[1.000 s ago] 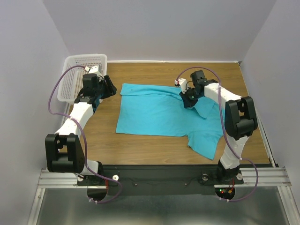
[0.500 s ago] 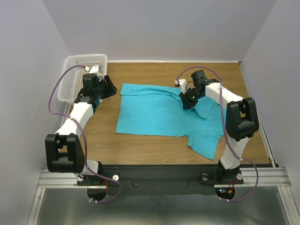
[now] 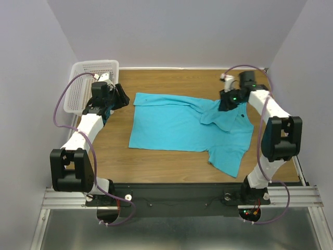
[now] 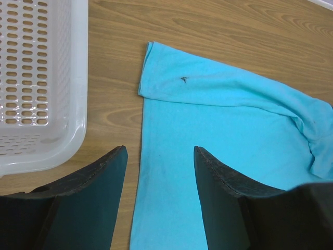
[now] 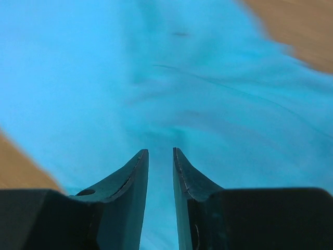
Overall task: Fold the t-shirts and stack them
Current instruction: Fold the tshirt
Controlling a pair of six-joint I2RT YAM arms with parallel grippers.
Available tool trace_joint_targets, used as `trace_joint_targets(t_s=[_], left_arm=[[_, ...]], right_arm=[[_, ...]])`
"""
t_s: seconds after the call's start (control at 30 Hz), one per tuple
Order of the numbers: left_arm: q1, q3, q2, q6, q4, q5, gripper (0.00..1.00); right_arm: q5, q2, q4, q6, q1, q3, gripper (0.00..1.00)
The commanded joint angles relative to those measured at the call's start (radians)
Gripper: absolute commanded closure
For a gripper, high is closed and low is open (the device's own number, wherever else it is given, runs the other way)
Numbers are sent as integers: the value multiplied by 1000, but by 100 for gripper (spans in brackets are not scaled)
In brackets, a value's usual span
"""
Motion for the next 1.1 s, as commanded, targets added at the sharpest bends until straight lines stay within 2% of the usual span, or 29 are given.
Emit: trace_joint_targets(t_s=[0.0,0.17,0.3,0.5,1.07], left_arm=[[7,27,-10,15,27,15,35],[7,16,4,9,50,30,35],[7,18,13,1,63,44,35],[7,25,37,1,66,60,35],[7,25,83,-14,86,87,35]], right_arm=[[110,-39,161,183,-222,12,69],[180,62,207,284,-319,61,68],[154,171,235,329,-363,130,68],[83,266,232,377,-368,219,68],[151,406,232,386,-368,318,67]])
